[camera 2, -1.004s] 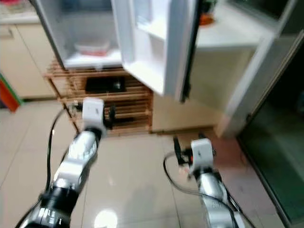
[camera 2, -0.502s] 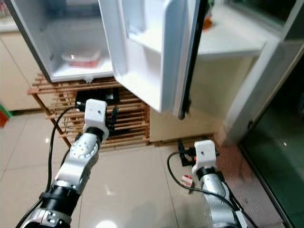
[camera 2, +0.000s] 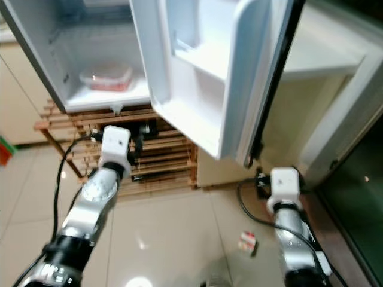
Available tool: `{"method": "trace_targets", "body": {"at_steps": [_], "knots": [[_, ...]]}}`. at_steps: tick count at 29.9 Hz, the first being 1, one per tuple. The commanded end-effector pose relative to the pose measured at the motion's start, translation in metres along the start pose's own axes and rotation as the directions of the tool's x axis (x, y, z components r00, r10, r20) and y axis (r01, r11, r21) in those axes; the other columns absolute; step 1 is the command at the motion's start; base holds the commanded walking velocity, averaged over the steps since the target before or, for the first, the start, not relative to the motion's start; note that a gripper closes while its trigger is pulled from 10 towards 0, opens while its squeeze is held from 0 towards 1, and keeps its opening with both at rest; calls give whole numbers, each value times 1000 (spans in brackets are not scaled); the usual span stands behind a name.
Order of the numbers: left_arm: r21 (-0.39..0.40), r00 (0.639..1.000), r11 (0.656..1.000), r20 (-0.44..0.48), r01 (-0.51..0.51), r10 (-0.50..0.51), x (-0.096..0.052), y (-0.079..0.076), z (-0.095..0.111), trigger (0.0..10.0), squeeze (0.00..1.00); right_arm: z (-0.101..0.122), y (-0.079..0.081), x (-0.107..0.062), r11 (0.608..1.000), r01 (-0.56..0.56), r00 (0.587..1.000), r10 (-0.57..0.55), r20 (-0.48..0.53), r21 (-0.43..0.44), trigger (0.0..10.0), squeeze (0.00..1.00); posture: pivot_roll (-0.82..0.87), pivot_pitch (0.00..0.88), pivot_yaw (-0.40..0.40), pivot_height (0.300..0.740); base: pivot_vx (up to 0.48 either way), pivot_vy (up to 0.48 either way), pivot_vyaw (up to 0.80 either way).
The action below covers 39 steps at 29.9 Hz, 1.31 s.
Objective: Restocking fridge
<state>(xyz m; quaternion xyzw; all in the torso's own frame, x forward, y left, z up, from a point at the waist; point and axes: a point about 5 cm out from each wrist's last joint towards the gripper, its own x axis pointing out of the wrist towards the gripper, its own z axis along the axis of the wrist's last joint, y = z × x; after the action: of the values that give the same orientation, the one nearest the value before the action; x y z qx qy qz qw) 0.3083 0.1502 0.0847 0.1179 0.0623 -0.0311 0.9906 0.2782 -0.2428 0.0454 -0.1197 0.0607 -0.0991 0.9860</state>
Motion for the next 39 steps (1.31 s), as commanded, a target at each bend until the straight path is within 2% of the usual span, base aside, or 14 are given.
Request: {"method": "trace_targets", "body": {"at_steps": [1, 7, 10, 12, 15, 16, 17, 22, 25, 30, 33, 35, 37, 39], "knots": [[11, 1000, 1000, -20, -13, 14, -4, 8, -4, 10000, 0, 0, -4, 4, 1000, 28, 999, -28, -15, 10, 10000, 0, -52, 0, 42, 740, 0, 0, 0], [50, 999, 999, -43, -19, 21, -17, 18, -13, 10000, 0, 0, -16, 12, 996, 84, 996, -84, -39, 3, 10000, 0, -18, 10, 54, 740, 0, 0, 0], [92, 981, 996, -191, -5, 23, -40, 38, -52, 10000, 0, 4, -30, 22, 990, 137, 989, -138, -61, -29, 10000, 0, 28, 36, 66, 740, 0, 0, 0], [156, 935, 987, -354, 44, 14, -55, 45, -88, 10000, 0, 7, -34, 25, 988, 151, 987, -152, -59, -29, 10000, 0, 37, 48, 66, 740, 0, 0, 0], [224, 850, 970, -525, 91, 41, -79, 54, -133, 10000, 0, 13, -41, 29, 984, 175, 983, -177, -43, -43, 10000, 0, 32, 61, 64, 740, 0, 0, 0], [224, 850, 970, -525, 91, 41, -79, 54, -133, 10000, 0, 13, -41, 29, 984, 175, 983, -177, -43, -43, 10000, 0, 32, 61, 64, 740, 0, 0, 0], [263, 779, 956, -623, 128, 67, -95, 60, -158, 10000, 0, 21, -50, 35, 976, 212, 976, -214, -30, -55, 10000, 0, 21, 74, 66, 740, 0, 0, 0], [288, 687, 937, -722, 196, 78, -120, 64, -183, 10000, 0, 44, -62, 50, 961, 268, 963, -268, 9, -67, 10000, 0, 4, 104, 81, 740, 0, 0, 0], [290, 665, 930, -744, 227, 70, -127, 65, -188, 10000, 0, 53, -64, 56, 958, 279, 960, -279, 10, -59, 10000, 0, 7, 120, 88, 740, 0, 0, 0], [302, 631, 915, -772, 266, 71, -140, 70, -197, 10000, 0, 70, -60, 68, 960, 278, 961, -278, 11, -40, 10000, 0, 42, 156, 92, 740, 0, 0, 0], [307, 611, 916, -786, 259, 91, -152, 74, -204, 10000, 0, 87, -44, 78, 973, 232, 972, -232, 28, 22, 10000, 0, 57, 180, 86, 740, 0, 0, 0], [308, 610, 915, -787, 259, 91, -154, 74, -205, 10000, 0, 90, -41, 79, 975, 220, 975, -221, 32, 36, 10000, 0, 58, 182, 84, 740, 0, 0, 0], [304, 608, 916, -789, 263, 87, -157, 74, -206, 10000, 0, 97, -28, 82, 983, 169, 984, -173, 51, 78, 10000, 0, 59, 196, 71, 740, 0, 0, 0], [297, 607, 918, -791, 264, 82, -158, 73, -207, 10000, 0, 107, -3, 85, 986, 71, 992, -86, 96, 152, 10000, 0, 56, 204, 60, 740, 0, 0, 0]]}}
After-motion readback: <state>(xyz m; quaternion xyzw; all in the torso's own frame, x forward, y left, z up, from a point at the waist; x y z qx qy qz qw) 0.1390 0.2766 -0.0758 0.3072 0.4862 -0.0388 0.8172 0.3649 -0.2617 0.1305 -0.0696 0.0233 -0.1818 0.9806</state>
